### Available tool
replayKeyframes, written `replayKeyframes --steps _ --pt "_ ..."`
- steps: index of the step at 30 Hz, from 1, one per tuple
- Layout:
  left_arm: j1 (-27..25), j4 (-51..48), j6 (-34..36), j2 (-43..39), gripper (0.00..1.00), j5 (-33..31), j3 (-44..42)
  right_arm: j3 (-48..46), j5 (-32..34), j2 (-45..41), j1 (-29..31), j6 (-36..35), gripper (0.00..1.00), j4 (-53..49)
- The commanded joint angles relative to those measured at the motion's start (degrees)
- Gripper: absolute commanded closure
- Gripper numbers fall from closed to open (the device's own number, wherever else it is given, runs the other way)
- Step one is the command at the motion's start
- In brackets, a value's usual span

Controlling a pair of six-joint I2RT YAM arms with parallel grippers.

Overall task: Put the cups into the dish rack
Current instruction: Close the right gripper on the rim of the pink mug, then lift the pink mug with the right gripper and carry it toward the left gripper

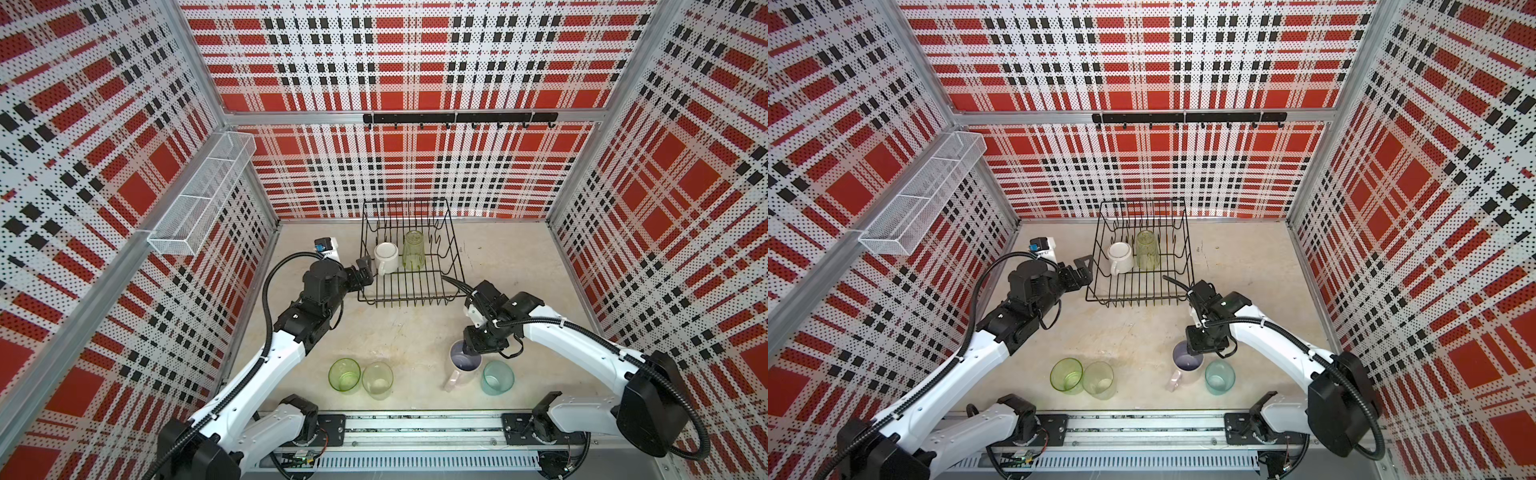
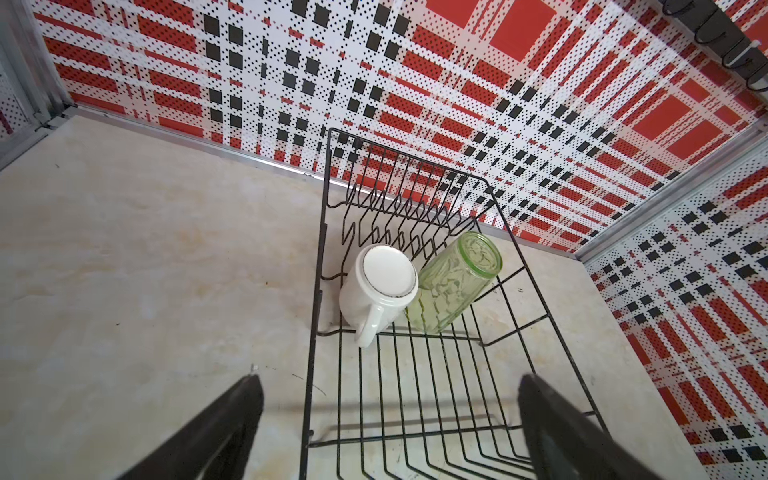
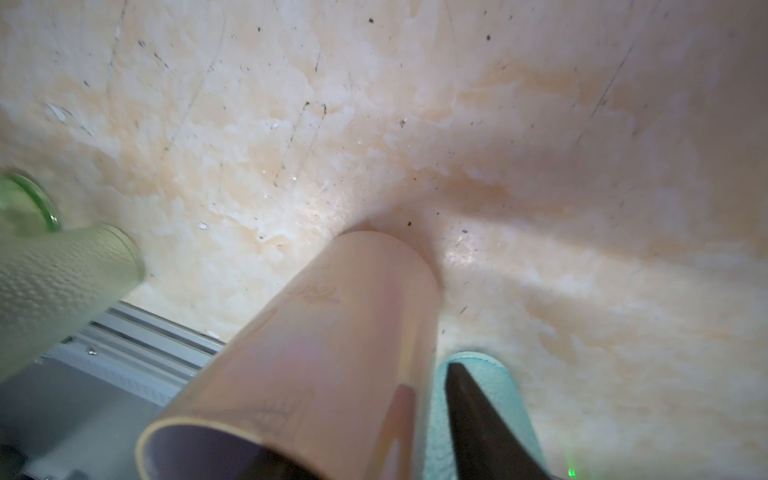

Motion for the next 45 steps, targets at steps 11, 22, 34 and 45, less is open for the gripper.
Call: replayKeyframes --steps 11,22,34,45 --pt "2.65 -3.85 4.53 -1.79 0.02 -1.52 5.68 2.21 0.82 -4.29 0.24 -1.2 1.0 3.89" --pt "3.24 0.72 7.4 -0.54 0.02 25.89 7.77 1.31 6.97 -15.86 0.2 1.25 1.0 23.9" --pt "3.5 16.34 -20.17 7.71 0.02 52.73 7.53 -11.04 17.81 -27.23 0.2 -7.35 1.0 63.23" --pt "-1.49 20.91 -27.72 14.5 0.02 57.96 7.92 -17.32 13.5 -27.27 0.22 -14.56 1.0 81.4"
